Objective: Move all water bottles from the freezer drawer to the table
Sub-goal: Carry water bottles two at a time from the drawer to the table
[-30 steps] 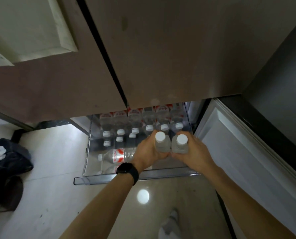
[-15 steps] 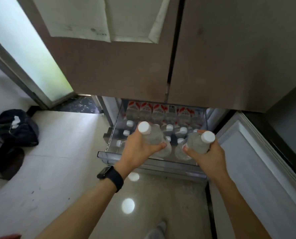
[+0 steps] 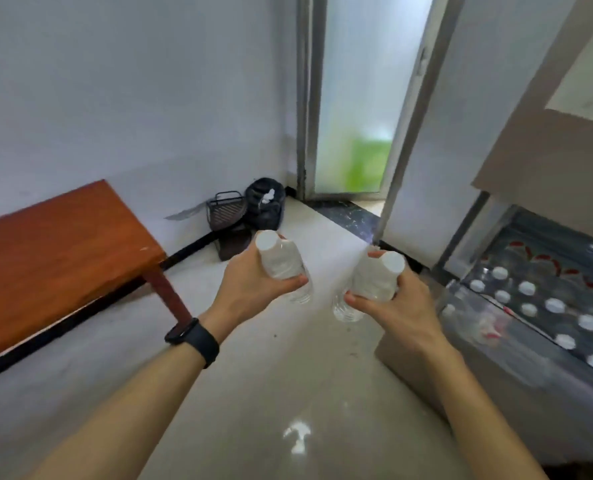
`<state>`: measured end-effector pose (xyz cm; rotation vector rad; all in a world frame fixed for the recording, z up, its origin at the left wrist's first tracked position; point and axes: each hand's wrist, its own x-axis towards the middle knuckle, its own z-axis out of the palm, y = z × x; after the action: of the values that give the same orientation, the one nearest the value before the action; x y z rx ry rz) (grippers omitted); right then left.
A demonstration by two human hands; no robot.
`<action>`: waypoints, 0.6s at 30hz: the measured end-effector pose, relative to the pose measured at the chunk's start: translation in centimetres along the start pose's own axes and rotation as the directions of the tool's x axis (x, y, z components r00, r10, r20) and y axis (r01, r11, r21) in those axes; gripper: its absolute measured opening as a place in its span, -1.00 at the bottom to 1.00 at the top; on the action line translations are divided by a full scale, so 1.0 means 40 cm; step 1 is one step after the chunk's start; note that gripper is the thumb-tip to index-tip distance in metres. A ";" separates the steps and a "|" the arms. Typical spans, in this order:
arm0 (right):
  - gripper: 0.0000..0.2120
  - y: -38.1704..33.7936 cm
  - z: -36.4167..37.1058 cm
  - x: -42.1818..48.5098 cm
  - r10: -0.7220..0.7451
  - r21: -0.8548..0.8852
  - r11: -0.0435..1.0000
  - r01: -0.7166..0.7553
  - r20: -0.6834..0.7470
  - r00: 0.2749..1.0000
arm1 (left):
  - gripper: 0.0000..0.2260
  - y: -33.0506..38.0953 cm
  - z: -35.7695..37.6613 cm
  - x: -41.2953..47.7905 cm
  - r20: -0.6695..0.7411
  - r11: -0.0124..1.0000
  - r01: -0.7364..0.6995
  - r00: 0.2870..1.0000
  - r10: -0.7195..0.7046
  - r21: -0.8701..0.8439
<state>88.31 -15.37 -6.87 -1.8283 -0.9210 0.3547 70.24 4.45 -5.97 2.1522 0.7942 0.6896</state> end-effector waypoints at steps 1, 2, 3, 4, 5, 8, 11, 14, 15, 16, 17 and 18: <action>-0.31 -0.043 0.083 -0.009 -0.034 0.004 0.999 0.034 0.055 0.998 | -0.39 -0.048 -0.085 -0.042 -0.031 0.999 0.036 0.999 -0.035 0.026; -0.33 -0.097 0.184 -0.018 -0.089 0.005 0.996 0.089 0.114 0.990 | -0.39 -0.103 -0.190 -0.095 -0.073 0.995 0.081 0.994 -0.077 0.053; -0.34 -0.131 0.250 -0.025 -0.112 0.014 0.994 0.112 0.158 0.981 | -0.40 -0.136 -0.258 -0.131 -0.092 0.991 0.106 0.991 -0.099 0.076; -0.34 -0.160 0.298 -0.032 -0.118 0.030 0.993 0.114 0.200 0.973 | -0.39 -0.160 -0.307 -0.159 -0.100 0.987 0.131 0.988 -0.121 0.097; -0.33 -0.208 0.378 -0.042 -0.140 0.053 0.990 0.130 0.266 0.954 | -0.38 -0.199 -0.384 -0.208 -0.136 0.978 0.173 0.978 -0.157 0.114; -0.37 -0.341 0.603 -0.071 -0.213 0.089 0.977 0.194 0.449 0.868 | -0.31 -0.302 -0.592 -0.361 -0.265 0.949 0.292 0.930 -0.253 0.120; -0.46 -0.464 0.792 -0.110 -0.281 0.148 0.959 0.241 0.575 0.769 | -0.32 -0.382 -0.752 -0.498 -0.382 0.906 0.409 0.859 -0.342 0.110; -0.51 -0.555 0.959 -0.142 -0.310 0.161 0.948 0.274 0.663 0.681 | -0.33 -0.447 -0.879 -0.600 -0.481 0.855 0.507 0.781 -0.399 0.113; -0.52 -0.581 1.013 -0.151 -0.323 0.159 0.941 0.299 0.691 0.647 | -0.32 -0.470 -0.918 -0.626 -0.507 0.836 0.537 0.755 -0.415 0.114; -0.51 -0.603 1.066 -0.159 -0.335 0.159 0.933 0.324 0.716 0.613 | -0.31 -0.494 -0.955 -0.650 -0.526 0.817 0.566 0.730 -0.436 0.108; -0.49 -0.624 1.119 -0.165 -0.345 0.166 0.926 0.338 0.735 0.584 | -0.30 -0.521 -0.992 -0.670 -0.540 0.802 0.589 0.709 -0.454 0.098; -0.48 -0.640 1.164 -0.169 -0.350 0.172 0.922 0.346 0.749 0.562 | -0.29 -0.545 -1.024 -0.684 -0.549 0.789 0.607 0.693 -0.467 0.095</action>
<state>44.37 15.24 -5.98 -1.3983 -1.8479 0.9290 17.41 15.03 -4.80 1.8019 1.8226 0.8577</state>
